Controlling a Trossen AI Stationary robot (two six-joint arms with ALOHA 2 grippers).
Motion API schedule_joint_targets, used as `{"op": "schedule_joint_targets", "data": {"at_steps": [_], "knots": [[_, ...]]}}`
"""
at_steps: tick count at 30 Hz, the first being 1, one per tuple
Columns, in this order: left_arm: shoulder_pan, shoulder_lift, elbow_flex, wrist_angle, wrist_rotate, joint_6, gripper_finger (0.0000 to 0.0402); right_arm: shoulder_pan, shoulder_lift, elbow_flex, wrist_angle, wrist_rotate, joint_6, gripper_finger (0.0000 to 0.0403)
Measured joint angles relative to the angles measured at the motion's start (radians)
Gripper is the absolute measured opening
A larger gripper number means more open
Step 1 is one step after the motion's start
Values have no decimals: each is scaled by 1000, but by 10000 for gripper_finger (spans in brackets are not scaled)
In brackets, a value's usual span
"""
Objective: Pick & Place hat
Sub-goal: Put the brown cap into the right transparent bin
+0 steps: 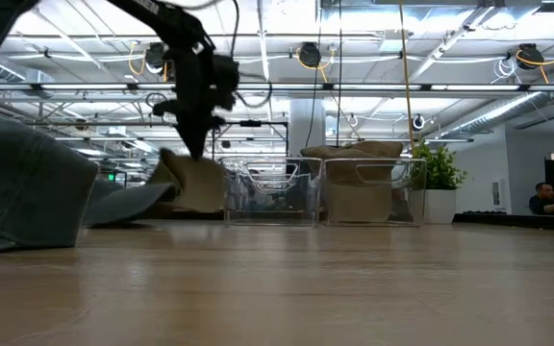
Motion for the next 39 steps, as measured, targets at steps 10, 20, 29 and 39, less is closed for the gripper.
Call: {"op": "schedule_joint_targets", "data": {"at_steps": [10, 20, 29, 39], "knots": [[-69, -242, 0, -38, -111, -93, 3, 0, 0, 0, 0, 50, 31, 235], [-167, -385, 0, 35, -354, -172, 2, 0, 0, 0, 0, 50, 60, 235], [-296, -419, 1, 155, -485, -186, 2, 0, 0, 0, -1, 46, 62, 235], [-393, -447, 0, 212, -579, -187, 2, 0, 0, 0, -9, 46, 139, 235]]}}
